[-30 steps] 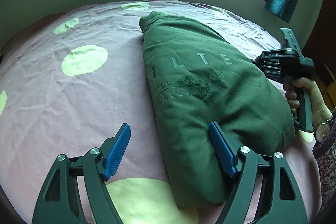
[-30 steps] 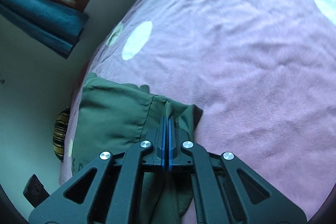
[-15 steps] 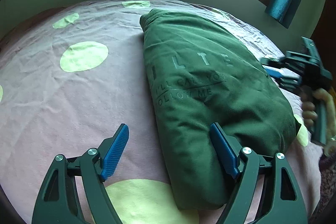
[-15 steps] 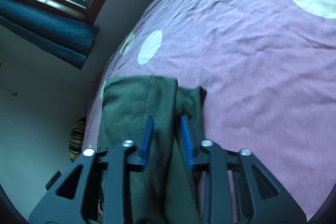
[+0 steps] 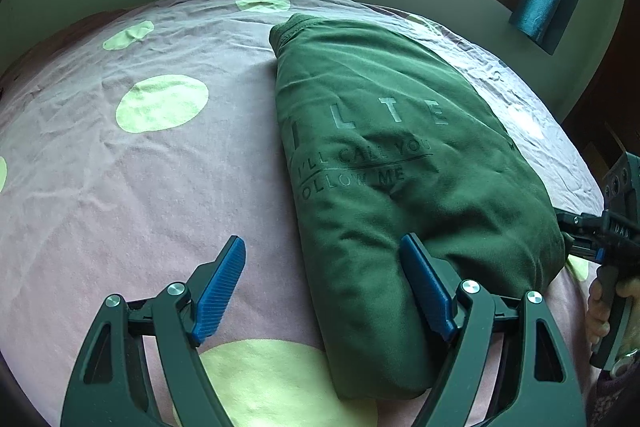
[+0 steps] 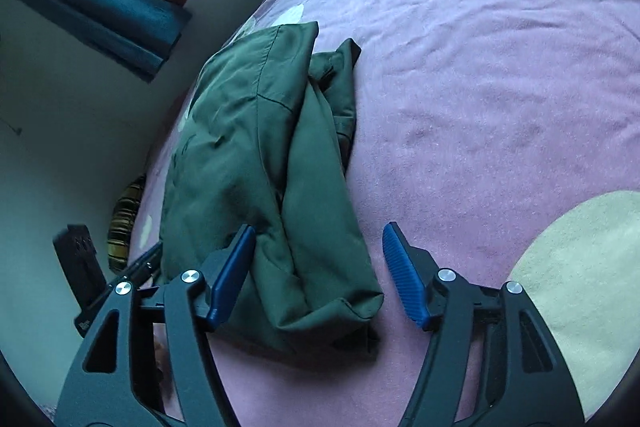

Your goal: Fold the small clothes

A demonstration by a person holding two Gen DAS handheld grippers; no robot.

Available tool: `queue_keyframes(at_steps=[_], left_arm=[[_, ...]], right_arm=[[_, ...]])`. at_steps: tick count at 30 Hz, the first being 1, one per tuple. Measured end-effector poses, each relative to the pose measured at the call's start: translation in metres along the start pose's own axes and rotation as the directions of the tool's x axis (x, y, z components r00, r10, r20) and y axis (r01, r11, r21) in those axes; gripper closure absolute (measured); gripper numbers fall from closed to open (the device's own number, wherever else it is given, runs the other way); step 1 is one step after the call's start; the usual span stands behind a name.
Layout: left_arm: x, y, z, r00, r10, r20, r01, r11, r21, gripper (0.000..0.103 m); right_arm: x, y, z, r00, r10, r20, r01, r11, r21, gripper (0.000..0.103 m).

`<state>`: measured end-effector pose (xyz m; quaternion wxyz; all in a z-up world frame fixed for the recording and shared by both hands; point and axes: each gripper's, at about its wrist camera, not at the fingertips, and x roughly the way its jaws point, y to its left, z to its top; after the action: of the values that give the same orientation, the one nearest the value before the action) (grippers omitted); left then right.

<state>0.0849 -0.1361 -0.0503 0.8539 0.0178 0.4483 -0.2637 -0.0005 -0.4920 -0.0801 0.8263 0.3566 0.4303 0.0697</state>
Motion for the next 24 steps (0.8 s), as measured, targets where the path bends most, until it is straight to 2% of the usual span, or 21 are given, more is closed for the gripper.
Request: queue_keyframes(at_steps=[7,13,17,19,22,24], left_arm=[[0.003,0.003,-0.001,1.0,-0.008,-0.001,0.008,1.0,-0.009,0.022],[0.0,0.006,0.0,0.999,-0.032,0.0,0.032,0.999,-0.033,0.022],[-0.025,0.02,0.001,0.996,-0.087,0.033,0.089,0.992,-0.094,0.022],[-0.036,0.03,-0.002,0.993,-0.104,0.063,0.11,0.988,-0.11,0.022],[-0.031,0.043,-0.009,0.982,-0.189,0.026,0.191,0.971,-0.146,0.022],[-0.021,0.049,-0.017,0.966,-0.258,-0.015,0.25,0.95,-0.187,0.023]], right_arm=[[0.002,-0.007,-0.003,1.0,0.008,0.005,-0.008,1.0,-0.019,0.049],[-0.008,-0.012,-0.009,0.998,0.043,0.037,-0.042,0.999,-0.022,0.048],[-0.026,-0.025,-0.012,0.988,0.14,0.059,-0.144,0.988,0.059,0.043],[-0.027,-0.031,-0.013,0.987,0.156,0.043,-0.159,0.985,0.075,0.037],[-0.026,-0.031,-0.015,0.988,0.15,0.029,-0.151,0.987,0.056,0.036],[-0.022,-0.027,-0.016,0.984,0.178,0.017,-0.178,0.983,0.047,0.031]])
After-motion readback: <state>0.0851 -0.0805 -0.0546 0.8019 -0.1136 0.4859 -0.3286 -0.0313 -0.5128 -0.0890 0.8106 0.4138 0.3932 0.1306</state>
